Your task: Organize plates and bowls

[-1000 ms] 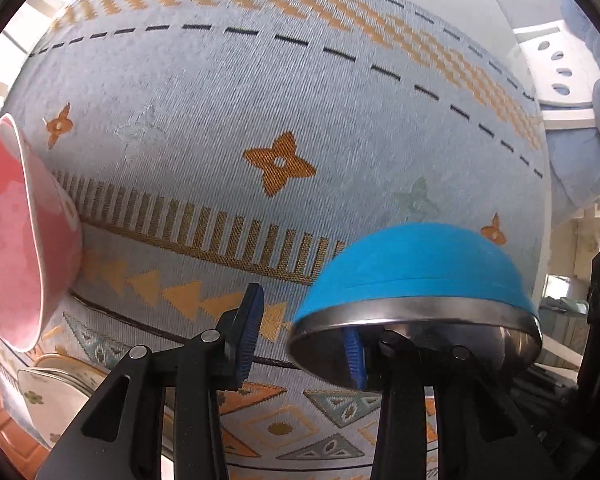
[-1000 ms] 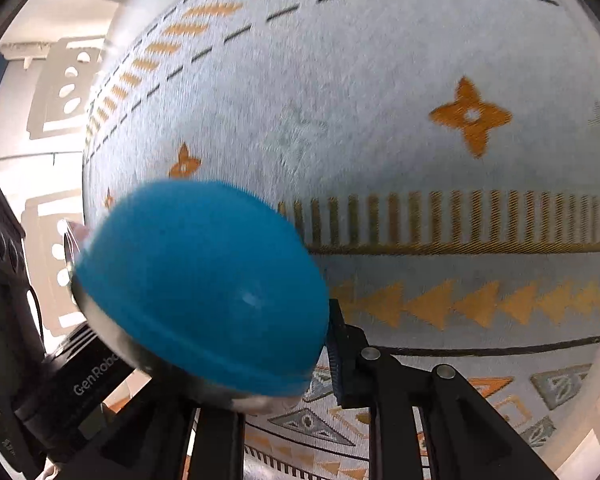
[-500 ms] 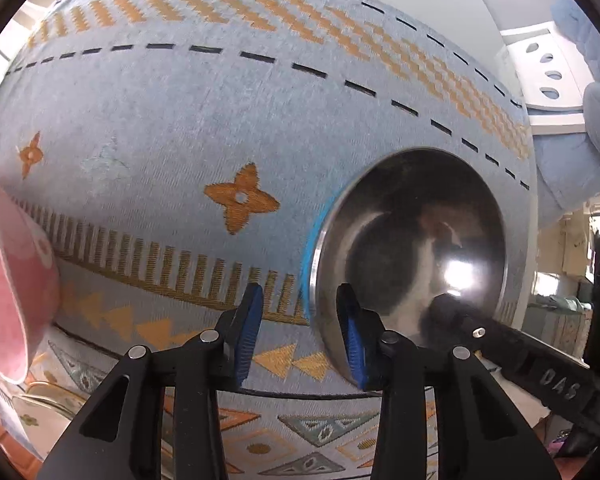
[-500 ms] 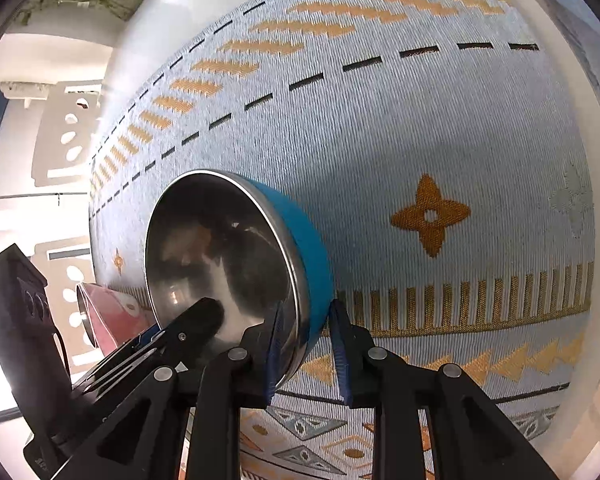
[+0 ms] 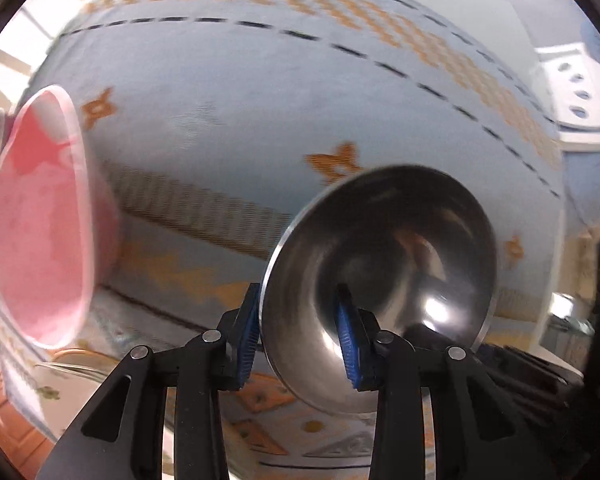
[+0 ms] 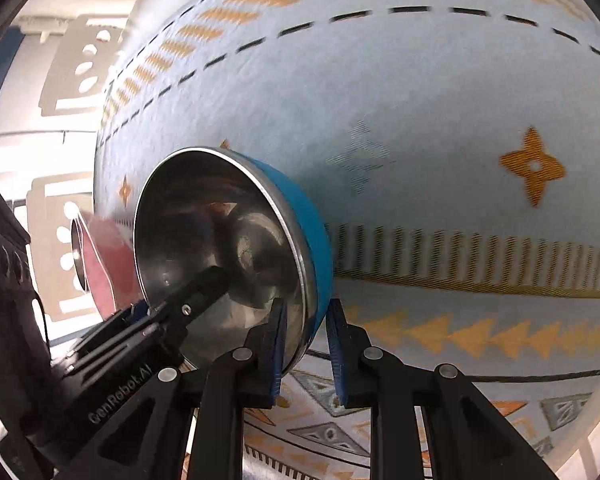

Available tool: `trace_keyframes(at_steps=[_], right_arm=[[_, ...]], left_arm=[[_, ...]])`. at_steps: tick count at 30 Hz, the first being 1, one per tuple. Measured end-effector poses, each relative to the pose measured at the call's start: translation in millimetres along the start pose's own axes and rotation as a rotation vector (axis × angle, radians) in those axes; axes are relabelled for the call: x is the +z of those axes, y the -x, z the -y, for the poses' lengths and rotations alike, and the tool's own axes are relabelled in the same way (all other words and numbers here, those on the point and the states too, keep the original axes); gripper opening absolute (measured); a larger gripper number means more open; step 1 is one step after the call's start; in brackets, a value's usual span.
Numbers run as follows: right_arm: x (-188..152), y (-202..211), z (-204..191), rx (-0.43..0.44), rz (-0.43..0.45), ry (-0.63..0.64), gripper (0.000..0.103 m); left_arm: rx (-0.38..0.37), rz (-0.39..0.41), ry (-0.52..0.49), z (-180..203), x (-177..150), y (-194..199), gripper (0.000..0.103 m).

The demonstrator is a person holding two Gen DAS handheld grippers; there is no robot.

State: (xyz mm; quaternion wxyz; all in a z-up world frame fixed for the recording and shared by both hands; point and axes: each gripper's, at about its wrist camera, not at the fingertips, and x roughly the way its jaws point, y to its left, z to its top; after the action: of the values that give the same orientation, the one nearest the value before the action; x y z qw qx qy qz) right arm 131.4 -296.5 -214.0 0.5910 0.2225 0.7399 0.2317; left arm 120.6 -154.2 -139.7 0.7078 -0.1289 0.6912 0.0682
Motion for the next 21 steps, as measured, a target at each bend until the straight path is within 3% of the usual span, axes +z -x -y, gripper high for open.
trace_keyframes(at_steps=[3,5,11,16,21], right_arm=[[0,-8,-11,0.018,0.011,-0.005,0.019],[1,-9,-12,0.016,0.025,-0.012,0.019],[11,-24,-9,0.029,0.042,-0.032,0.021],[10,-25,-5,0.051,0.070,-0.027,0.021],[11,-27,-6,0.055,0.081,-0.023,0.021]], left_arm=[[0.014,-0.014,0.018,-14,-1,-6,0.034],[-0.016,-0.006,0.033,-20,-2,-8,0.034],[-0.026,0.019,0.025,-26,-4,-13,0.046],[-0.054,0.004,0.066,-41,-3,-21,0.062],[-0.055,0.019,0.056,-48,-7,-23,0.065]])
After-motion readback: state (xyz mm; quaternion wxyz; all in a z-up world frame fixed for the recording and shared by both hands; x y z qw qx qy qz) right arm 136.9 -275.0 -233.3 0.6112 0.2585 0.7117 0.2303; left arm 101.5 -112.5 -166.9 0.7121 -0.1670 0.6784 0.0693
